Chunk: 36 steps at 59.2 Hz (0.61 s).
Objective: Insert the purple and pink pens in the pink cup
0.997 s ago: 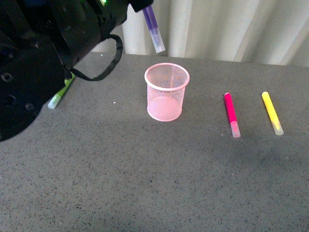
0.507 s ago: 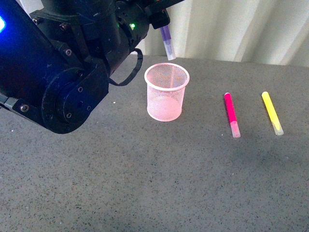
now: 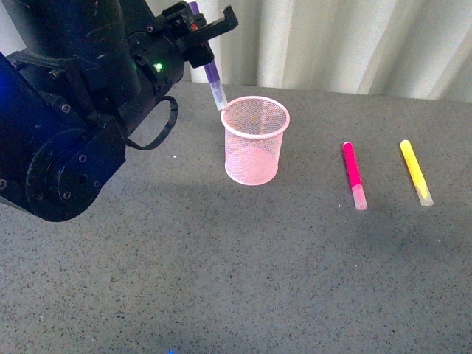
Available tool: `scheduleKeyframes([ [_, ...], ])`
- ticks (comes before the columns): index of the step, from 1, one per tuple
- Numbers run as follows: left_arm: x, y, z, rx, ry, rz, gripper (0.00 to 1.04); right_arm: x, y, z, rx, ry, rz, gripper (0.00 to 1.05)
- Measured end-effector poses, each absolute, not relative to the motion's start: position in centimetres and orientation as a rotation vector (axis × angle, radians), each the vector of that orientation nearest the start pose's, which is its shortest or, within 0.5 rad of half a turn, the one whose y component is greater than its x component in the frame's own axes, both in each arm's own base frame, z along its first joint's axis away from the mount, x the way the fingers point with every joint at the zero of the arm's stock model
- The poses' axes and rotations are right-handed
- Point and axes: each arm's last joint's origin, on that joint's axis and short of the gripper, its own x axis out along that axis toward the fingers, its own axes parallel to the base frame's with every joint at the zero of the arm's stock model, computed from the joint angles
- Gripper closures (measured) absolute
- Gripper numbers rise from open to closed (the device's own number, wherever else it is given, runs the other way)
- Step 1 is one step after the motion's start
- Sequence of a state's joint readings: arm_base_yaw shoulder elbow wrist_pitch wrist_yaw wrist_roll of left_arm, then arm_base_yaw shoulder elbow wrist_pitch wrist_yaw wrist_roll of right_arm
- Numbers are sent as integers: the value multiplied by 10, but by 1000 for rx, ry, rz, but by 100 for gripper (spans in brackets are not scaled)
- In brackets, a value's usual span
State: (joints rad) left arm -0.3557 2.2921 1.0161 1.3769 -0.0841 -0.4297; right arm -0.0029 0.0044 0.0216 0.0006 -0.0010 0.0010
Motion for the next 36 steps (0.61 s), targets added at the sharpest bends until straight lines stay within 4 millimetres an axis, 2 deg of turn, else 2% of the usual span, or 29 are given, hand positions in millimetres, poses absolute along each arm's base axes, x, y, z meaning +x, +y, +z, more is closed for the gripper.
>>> scheduleKeyframes([
  [15,387,-156,96,-451,-26,-306,91,97,0,171,1,-18,-2,7],
  [36,386,-155,99,-444,-3,-294,28,97,0,171,1,-18,-2,7],
])
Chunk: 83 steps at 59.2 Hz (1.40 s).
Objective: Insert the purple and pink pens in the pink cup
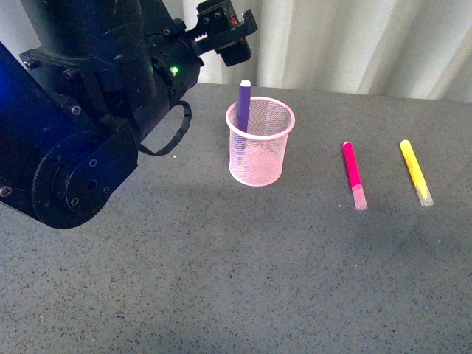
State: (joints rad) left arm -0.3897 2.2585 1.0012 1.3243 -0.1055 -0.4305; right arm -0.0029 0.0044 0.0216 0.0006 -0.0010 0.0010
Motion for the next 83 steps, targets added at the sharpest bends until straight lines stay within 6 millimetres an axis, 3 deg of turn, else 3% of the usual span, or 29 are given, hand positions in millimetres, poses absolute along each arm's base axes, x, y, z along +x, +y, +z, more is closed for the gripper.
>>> scheduleKeyframes([
  [8,388,-145,110,-429,39,-278,6,97,0,171,1,-18,-2,7],
  [15,384,-116,129,-407,94,-299,7,97,0,171,1,-18,-2,7],
  [22,369,-74,146,-388,155,-275,7,97,0,171,1,-18,-2,7],
  [29,323,-2,165,-358,237,-187,7,97,0,171,1,-18,-2,7],
  [32,303,19,169,-363,261,-153,7,97,0,171,1,-18,-2,7],
  [37,266,51,174,-365,290,-98,7,97,0,171,1,-18,-2,7],
  [45,214,82,176,-382,315,-2,7,97,0,171,1,-18,-2,7],
  [49,190,90,174,-382,323,46,7,97,0,171,1,-18,-2,7],
  [57,176,88,168,-369,336,58,8,97,0,171,1,-18,-2,7],
  [64,168,69,152,-133,138,40,29,97,0,171,1,-18,-3,7],
  [68,162,53,157,-61,52,17,41,97,0,171,1,-17,-1,7],
  [83,146,28,162,-19,20,8,86,97,0,171,1,-18,-2,7],
])
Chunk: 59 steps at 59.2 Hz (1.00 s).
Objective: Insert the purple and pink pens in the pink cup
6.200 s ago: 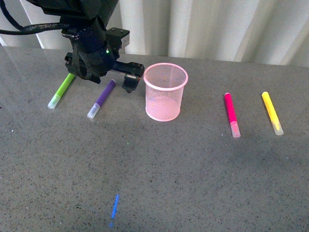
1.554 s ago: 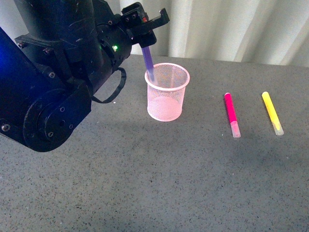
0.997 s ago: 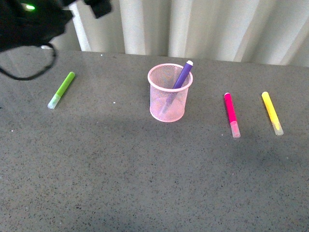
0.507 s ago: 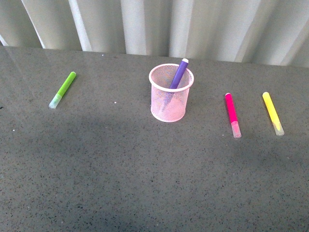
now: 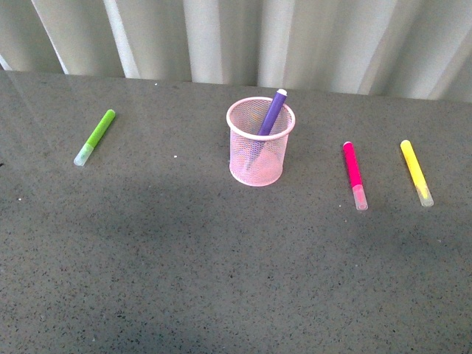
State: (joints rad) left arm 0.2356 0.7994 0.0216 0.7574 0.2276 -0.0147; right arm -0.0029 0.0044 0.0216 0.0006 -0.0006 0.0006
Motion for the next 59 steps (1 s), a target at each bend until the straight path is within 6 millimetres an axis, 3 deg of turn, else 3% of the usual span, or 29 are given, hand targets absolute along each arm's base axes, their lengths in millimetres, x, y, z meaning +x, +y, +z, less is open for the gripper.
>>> scheduleKeyframes([
  [3,142,24,162,-15,17,8,98,97,0,171,1,-18,-2,7],
  [5,140,22,162,-15,14,10,101,97,0,171,1,-18,-2,7],
  [30,123,0,170,-7,-11,0,101,97,0,171,1,-18,-2,7],
  [59,111,0,170,-7,-13,0,101,97,0,171,1,-18,-2,7],
])
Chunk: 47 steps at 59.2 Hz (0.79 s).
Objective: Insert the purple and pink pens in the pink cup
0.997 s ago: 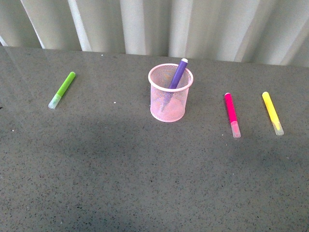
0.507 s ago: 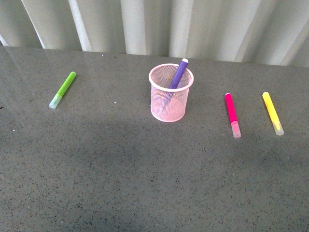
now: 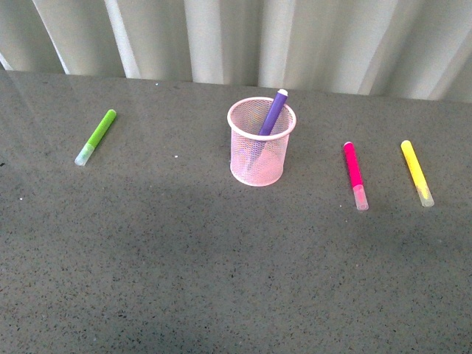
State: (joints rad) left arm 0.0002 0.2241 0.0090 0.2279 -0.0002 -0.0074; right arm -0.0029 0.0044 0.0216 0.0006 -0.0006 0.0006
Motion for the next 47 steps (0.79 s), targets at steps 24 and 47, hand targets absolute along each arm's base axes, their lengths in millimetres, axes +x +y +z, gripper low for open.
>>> scheduleKeyframes([
  [24,97,0,167,-7,-7,0,101,97,0,171,1,-18,-2,7],
  [47,97,0,167,-7,-7,0,101,97,0,171,1,-18,-2,7],
])
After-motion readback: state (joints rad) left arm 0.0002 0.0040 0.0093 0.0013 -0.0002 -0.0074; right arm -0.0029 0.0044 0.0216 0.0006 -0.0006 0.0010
